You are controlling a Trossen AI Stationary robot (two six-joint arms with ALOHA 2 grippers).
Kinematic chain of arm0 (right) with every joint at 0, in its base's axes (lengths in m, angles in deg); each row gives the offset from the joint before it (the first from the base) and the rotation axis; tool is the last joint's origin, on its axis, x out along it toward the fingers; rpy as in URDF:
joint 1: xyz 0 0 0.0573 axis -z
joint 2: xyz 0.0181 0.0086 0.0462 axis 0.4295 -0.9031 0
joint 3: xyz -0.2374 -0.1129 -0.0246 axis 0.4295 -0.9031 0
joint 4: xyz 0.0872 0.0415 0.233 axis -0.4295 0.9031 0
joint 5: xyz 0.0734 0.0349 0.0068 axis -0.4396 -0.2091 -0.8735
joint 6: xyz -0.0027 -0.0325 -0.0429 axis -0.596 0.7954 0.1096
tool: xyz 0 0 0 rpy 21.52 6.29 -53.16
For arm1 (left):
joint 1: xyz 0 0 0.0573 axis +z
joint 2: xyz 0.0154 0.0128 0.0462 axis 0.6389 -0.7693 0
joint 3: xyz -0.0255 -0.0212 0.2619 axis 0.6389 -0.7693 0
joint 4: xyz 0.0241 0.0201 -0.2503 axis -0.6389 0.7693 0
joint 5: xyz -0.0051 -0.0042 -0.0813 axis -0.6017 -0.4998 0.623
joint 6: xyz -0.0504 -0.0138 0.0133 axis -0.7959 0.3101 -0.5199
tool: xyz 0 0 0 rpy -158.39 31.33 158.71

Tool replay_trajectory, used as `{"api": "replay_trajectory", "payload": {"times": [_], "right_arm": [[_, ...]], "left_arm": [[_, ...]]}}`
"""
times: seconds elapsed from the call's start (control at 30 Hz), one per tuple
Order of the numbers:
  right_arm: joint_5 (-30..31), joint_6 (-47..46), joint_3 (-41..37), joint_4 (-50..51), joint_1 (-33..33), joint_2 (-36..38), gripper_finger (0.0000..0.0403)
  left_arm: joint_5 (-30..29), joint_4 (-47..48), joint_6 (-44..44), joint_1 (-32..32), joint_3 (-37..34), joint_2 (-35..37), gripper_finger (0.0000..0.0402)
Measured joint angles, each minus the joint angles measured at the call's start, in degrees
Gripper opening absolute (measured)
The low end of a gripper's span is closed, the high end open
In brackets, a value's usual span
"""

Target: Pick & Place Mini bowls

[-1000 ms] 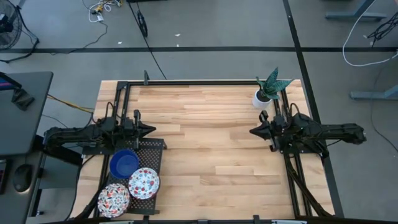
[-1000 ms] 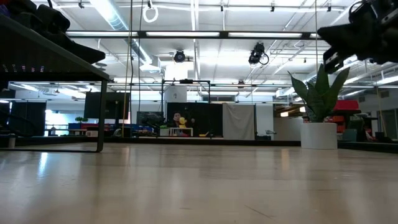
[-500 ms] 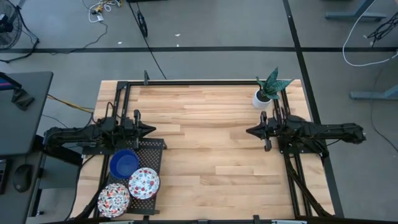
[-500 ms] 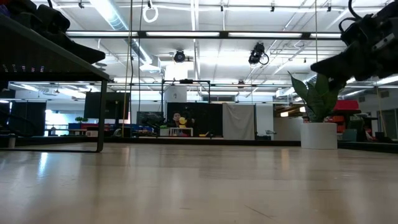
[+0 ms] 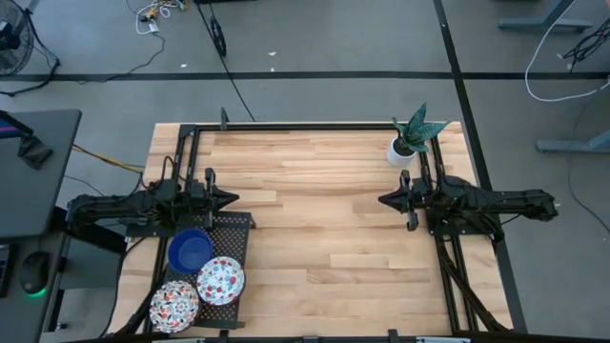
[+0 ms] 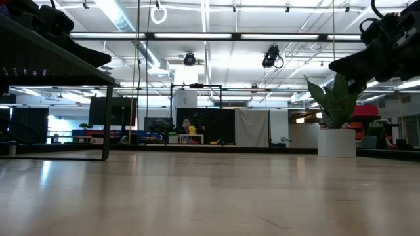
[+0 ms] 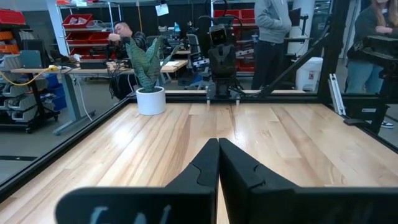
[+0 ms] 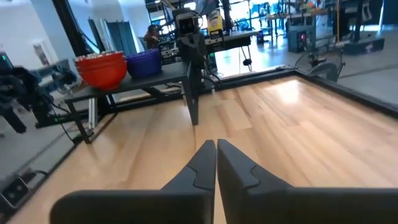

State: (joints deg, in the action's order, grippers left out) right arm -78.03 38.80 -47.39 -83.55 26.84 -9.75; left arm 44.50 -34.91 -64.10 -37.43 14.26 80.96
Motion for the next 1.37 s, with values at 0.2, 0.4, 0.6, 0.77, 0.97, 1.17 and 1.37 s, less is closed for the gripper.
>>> {"api": "replay_trajectory", "payload": {"times": [0.2,0.4,0.6,0.77,0.97,1.17,1.37], "right_arm": [[-0.02,-1.82,-0.01,-0.02,0.00,0.00,0.0030],[-0.02,-1.79,-0.02,-0.02,0.00,0.00,0.0031],[-0.02,-1.79,0.00,-0.04,0.00,0.00,0.0031],[-0.04,-1.79,0.00,-0.04,0.00,0.00,0.0031],[-0.04,-1.79,0.00,-0.05,0.00,0.00,0.0031],[-0.04,-1.79,0.00,-0.07,0.00,-0.02,0.0031],[-0.04,-1.77,-0.01,-0.07,0.00,-0.02,0.0031]], "left_arm": [[0.00,0.00,-0.01,-0.01,0.00,0.01,0.0014],[0.00,0.00,0.01,0.00,0.00,0.00,0.0014],[0.00,0.00,-0.01,-0.02,0.00,-0.01,0.0014],[0.00,0.00,-0.01,-0.02,0.00,0.01,0.0014],[0.00,0.00,0.02,0.00,0.00,-0.01,0.0014],[0.00,0.00,-0.01,-0.01,0.00,0.00,0.0014],[0.00,0.00,0.02,0.00,0.00,-0.01,0.0014]]}}
